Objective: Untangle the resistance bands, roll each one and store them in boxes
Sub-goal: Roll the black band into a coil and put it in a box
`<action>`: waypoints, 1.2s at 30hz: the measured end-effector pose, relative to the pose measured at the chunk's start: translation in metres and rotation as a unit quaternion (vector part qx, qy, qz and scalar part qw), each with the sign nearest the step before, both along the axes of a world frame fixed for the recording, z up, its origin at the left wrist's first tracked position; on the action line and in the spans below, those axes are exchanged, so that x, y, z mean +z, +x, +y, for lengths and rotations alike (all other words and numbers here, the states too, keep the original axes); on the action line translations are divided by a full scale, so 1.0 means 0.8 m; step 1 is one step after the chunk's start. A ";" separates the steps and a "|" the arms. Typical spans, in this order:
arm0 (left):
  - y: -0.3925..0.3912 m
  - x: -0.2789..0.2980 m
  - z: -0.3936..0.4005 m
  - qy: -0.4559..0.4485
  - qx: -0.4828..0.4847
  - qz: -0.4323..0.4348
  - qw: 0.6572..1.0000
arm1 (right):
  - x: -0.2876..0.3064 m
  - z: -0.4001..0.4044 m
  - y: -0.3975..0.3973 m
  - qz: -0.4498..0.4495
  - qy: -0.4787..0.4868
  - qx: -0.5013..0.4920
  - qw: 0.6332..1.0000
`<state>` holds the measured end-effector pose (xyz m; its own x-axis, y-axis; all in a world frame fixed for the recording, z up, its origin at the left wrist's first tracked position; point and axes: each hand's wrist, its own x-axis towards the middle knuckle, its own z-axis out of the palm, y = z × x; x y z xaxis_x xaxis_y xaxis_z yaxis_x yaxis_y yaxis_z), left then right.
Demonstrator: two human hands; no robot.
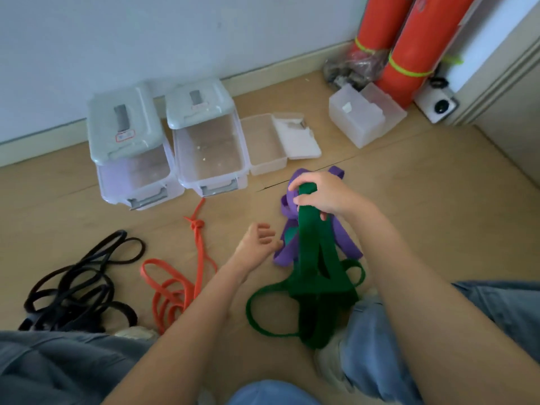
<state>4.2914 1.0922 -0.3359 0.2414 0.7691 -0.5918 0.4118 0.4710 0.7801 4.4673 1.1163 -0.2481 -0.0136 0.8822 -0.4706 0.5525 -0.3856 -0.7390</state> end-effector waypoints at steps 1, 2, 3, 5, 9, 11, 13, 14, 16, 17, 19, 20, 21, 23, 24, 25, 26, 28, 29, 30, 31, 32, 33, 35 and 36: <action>-0.003 0.016 0.006 0.013 -0.027 -0.030 0.999 | 0.021 -0.002 0.000 0.038 -0.006 0.019 0.999; -0.004 0.035 0.011 0.031 -0.075 -0.052 0.995 | 0.043 -0.005 -0.002 0.083 -0.020 0.039 0.996; -0.004 0.055 0.016 0.046 -0.123 -0.077 0.988 | 0.065 -0.009 -0.005 0.120 -0.032 0.058 0.991; 0.001 0.093 0.020 0.056 -0.179 -0.162 0.969 | 0.107 -0.016 -0.011 0.168 -0.035 0.078 0.982; 0.010 0.148 0.007 -0.044 -0.110 -0.334 0.935 | 0.176 -0.027 -0.009 0.216 0.022 0.074 0.973; 0.003 0.154 0.005 -0.096 -0.114 -0.372 0.916 | 0.188 -0.033 -0.001 0.210 0.046 0.035 0.976; -0.014 0.159 0.005 -0.106 -0.131 -0.349 0.922 | 0.180 -0.038 0.000 0.233 0.041 -0.017 0.972; -0.023 0.159 0.005 -0.103 -0.142 -0.321 0.931 | 0.170 -0.040 -0.003 0.250 0.034 -0.033 0.967; -0.040 0.152 0.003 -0.061 -0.132 -0.245 0.958 | 0.144 -0.040 -0.013 0.275 0.003 -0.035 0.961; -0.048 0.142 0.003 -0.028 -0.104 -0.201 0.974 | 0.130 -0.038 -0.016 0.271 -0.026 -0.021 0.962; -0.066 0.119 0.006 0.022 0.011 -0.099 0.995 | 0.098 -0.031 -0.014 0.208 -0.083 -0.002 0.975; -0.075 0.104 0.009 0.022 0.071 -0.048 0.996 | 0.080 -0.026 -0.010 0.155 -0.103 -0.008 0.983; -0.082 0.088 0.013 0.011 0.108 -0.004 0.994 | 0.061 -0.021 -0.004 0.100 -0.112 -0.024 0.988; -0.082 0.060 0.020 -0.016 0.104 0.069 0.992 | 0.017 -0.009 0.006 0.002 -0.096 -0.057 0.994; -0.075 0.045 0.023 -0.023 0.087 0.093 0.992 | -0.007 -0.002 0.009 -0.049 -0.077 -0.059 0.994; -0.065 0.033 0.025 -0.022 0.075 0.108 0.991 | -0.031 0.005 0.011 -0.099 -0.063 -0.050 0.992; -0.053 0.023 0.028 -0.015 0.070 0.116 0.991 | -0.053 0.012 0.012 -0.140 -0.060 -0.037 0.988; -0.031 0.004 0.034 0.011 0.062 0.129 0.990 | -0.092 0.022 0.017 -0.185 -0.093 -0.026 0.978; -0.022 -0.006 0.038 0.021 0.051 0.139 0.989 | -0.110 0.027 0.021 -0.184 -0.121 -0.032 0.975; -0.014 -0.015 0.041 0.023 0.034 0.150 0.988 | -0.128 0.031 0.024 -0.168 -0.143 -0.046 0.974; -0.009 -0.024 0.045 0.021 0.017 0.167 0.986 | -0.146 0.036 0.024 -0.150 -0.160 -0.065 0.973; -0.005 -0.032 0.047 0.018 0.006 0.185 0.983 | -0.163 0.038 0.022 -0.140 -0.169 -0.087 0.972; -0.003 -0.039 0.050 0.015 0.003 0.200 0.980 | -0.178 0.040 0.019 -0.144 -0.165 -0.107 0.970; -0.002 -0.050 0.054 0.008 0.005 0.219 0.976 | -0.202 0.039 0.018 -0.182 -0.118 -0.136 0.967; -0.002 -0.052 0.055 0.007 0.005 0.226 0.974 | -0.207 0.040 0.023 -0.193 -0.087 -0.143 0.967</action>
<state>4.2897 1.1362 -0.3778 -0.0487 0.7784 -0.6258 0.7104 0.4674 0.5261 4.4858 1.1479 -0.4138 0.4256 0.7315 -0.5327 0.6272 -0.6628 -0.4091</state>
